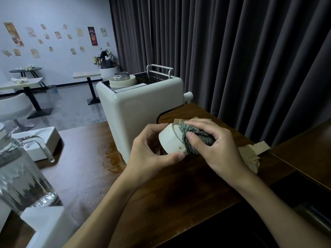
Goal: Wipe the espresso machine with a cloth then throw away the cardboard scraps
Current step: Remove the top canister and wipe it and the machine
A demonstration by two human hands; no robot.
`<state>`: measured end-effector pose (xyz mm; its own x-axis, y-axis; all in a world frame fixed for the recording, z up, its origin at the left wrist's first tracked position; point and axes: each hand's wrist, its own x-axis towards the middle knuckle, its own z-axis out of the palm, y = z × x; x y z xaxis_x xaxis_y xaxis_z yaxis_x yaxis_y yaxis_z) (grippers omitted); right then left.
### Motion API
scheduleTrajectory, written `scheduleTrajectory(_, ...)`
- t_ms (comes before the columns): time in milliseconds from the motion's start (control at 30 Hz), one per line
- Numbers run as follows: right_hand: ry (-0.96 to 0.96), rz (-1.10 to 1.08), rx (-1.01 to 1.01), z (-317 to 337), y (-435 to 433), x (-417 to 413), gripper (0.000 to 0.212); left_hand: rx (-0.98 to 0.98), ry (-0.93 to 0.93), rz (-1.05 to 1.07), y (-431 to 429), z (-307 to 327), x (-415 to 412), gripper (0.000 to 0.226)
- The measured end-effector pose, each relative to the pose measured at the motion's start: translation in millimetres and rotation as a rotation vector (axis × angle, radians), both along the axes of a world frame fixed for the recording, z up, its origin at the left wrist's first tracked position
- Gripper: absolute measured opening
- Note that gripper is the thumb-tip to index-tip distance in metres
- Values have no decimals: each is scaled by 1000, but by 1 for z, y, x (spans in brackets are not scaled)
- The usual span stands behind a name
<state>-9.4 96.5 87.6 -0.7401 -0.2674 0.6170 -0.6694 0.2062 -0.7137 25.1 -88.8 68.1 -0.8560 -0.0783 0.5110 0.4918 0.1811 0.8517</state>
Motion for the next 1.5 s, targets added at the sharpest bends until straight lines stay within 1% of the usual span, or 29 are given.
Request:
scheduleTrajectory(100,47,13,32,-1,-1,5,27,4,-14,3,-1,0,0,64)
scheduleTrajectory(233,71,43,70,10,-1,-1,25,-80,-39,-72,3,2,2,67)
scheduleTrajectory(300,39,58,55,14,1,-4,25,-47,-18,-41,2,4,3,70)
scheduleTrajectory(367,14,76,57,14,4,-4,25,-6,-1,-20,-1,3,2,67)
scheduleTrajectory(433,46,100,90,10,4,0,25,32,-1,-9,-1,3,2,64)
scheduleTrajectory(533,110,104,115,10,1,1,26,21,-18,-36,1,4,4,63)
scheduleTrajectory(633,68,108,43,13,5,-5,25,13,-3,-76,0,6,6,65)
scheduleTrajectory(733,56,94,-1,6,7,-3,27,113,-10,-16,-2,6,4,65)
scheduleTrajectory(800,112,59,26,0,5,1,28,164,-20,9,0,5,3,62)
scheduleTrajectory(900,171,28,67,-1,4,0,27,95,-20,4,2,5,5,64)
scheduleTrajectory(1000,85,31,47,3,6,-6,25,7,-28,-37,4,6,7,63)
scheduleTrajectory(1100,31,28,8,2,6,-5,27,83,-32,-18,4,4,6,68)
scheduleTrajectory(1167,87,1,42,-1,4,0,27,146,-32,1,5,1,5,70)
scheduleTrajectory(1200,125,-7,67,-1,2,2,27,141,-29,6,6,0,5,69)
scheduleTrajectory(1267,163,6,107,1,1,2,27,65,-28,-4,6,0,5,68)
scheduleTrajectory(1333,127,32,117,7,2,-2,25,2,-27,-16,7,2,5,66)
scheduleTrajectory(1433,47,32,68,10,4,-6,26,6,5,13,4,6,4,66)
scheduleTrajectory(1500,79,17,84,9,4,-3,27,36,4,43,5,6,3,66)
